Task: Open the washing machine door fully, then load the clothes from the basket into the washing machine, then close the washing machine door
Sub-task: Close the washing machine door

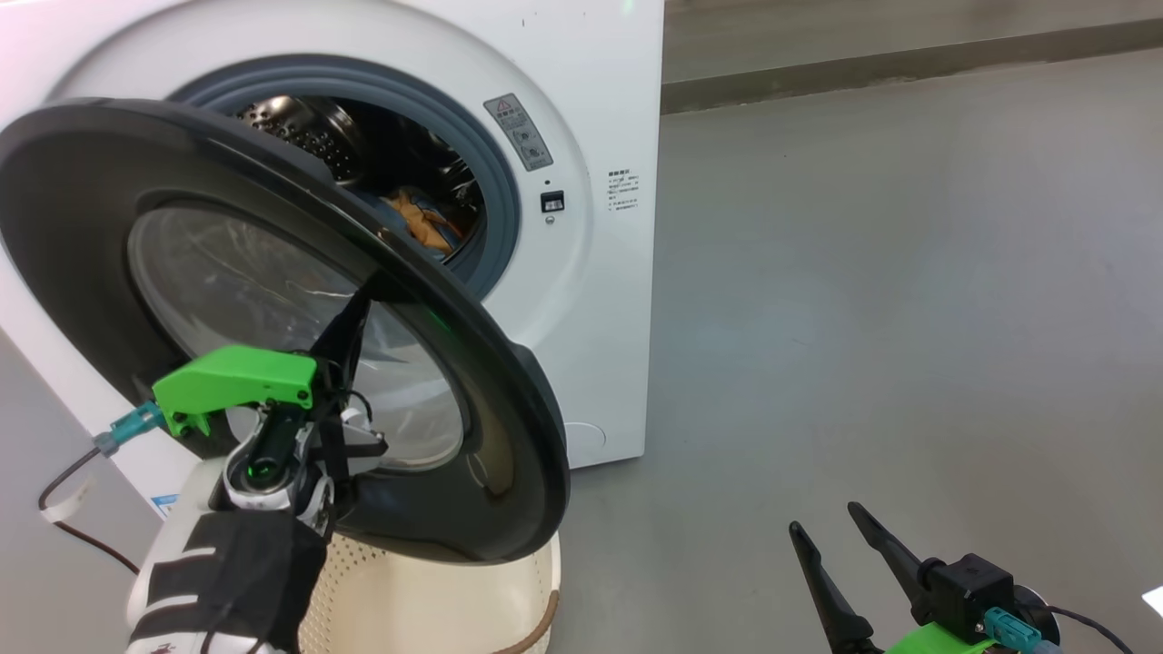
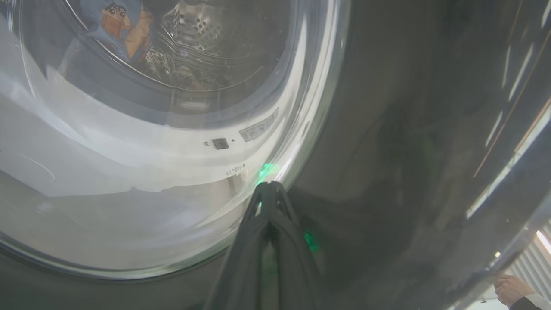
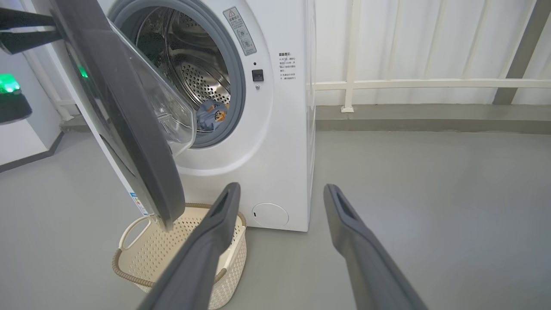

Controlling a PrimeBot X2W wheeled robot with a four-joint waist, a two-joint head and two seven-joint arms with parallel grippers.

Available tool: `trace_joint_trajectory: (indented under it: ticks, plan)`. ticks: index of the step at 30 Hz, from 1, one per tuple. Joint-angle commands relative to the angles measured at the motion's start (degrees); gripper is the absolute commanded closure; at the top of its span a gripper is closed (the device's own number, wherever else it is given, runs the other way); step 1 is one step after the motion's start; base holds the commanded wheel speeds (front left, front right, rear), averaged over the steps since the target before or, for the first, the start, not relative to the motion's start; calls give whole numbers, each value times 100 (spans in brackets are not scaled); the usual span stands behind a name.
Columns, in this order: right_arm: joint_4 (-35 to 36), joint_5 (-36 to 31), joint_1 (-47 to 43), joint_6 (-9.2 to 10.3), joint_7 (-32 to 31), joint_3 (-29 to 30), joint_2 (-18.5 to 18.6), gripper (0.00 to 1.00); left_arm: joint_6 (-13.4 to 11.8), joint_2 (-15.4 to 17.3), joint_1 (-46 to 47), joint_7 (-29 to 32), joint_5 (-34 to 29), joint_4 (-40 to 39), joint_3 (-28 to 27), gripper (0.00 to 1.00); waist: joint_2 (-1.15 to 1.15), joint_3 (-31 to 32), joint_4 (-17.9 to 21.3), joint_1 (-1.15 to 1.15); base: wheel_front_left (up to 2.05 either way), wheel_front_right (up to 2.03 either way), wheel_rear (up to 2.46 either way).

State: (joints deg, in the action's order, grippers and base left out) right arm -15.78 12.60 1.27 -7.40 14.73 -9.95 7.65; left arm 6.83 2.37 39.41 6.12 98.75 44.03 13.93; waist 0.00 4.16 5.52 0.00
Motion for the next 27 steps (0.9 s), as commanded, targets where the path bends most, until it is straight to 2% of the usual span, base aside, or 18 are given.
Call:
trace_joint_trajectory:
  ticks: [1,6,14,23,24,25,26,27]
  plan:
    - [123,-10,192,-9,27,-117,54,0,65,51,453,-13,67,-240,-4,100,0,-11,15,0,0,0,0]
    - [117,-15,212,-9,27,-102,53,0,65,51,468,-57,86,-280,195,100,0,-34,17,0,0,0,0]
    - [143,-36,148,-9,27,-8,34,0,65,216,323,-167,-515,-442,469,100,0,-52,-98,0,0,0,0]
    - [210,-31,47,-9,27,143,42,0,66,713,-268,-535,-1326,-896,859,100,0,-32,-301,0,0,0,0]
    - [219,-32,35,-9,27,159,41,0,66,805,-346,-661,-1499,-929,927,90,0,-30,-317,0,0,0,0]
    - [234,-37,11,-9,27,196,30,0,66,955,-504,-934,-1841,-986,1063,55,0,-30,-356,0,0,0,0]
    - [240,-40,-4,-9,27,211,20,0,66,1008,-584,-1055,-1963,-1012,1103,44,0,-28,-374,0,0,0,0]
    - [244,-43,-20,-9,27,221,11,0,60,1084,-656,-1179,-2130,-1040,1167,27,0,-28,-390,0,0,0,0]
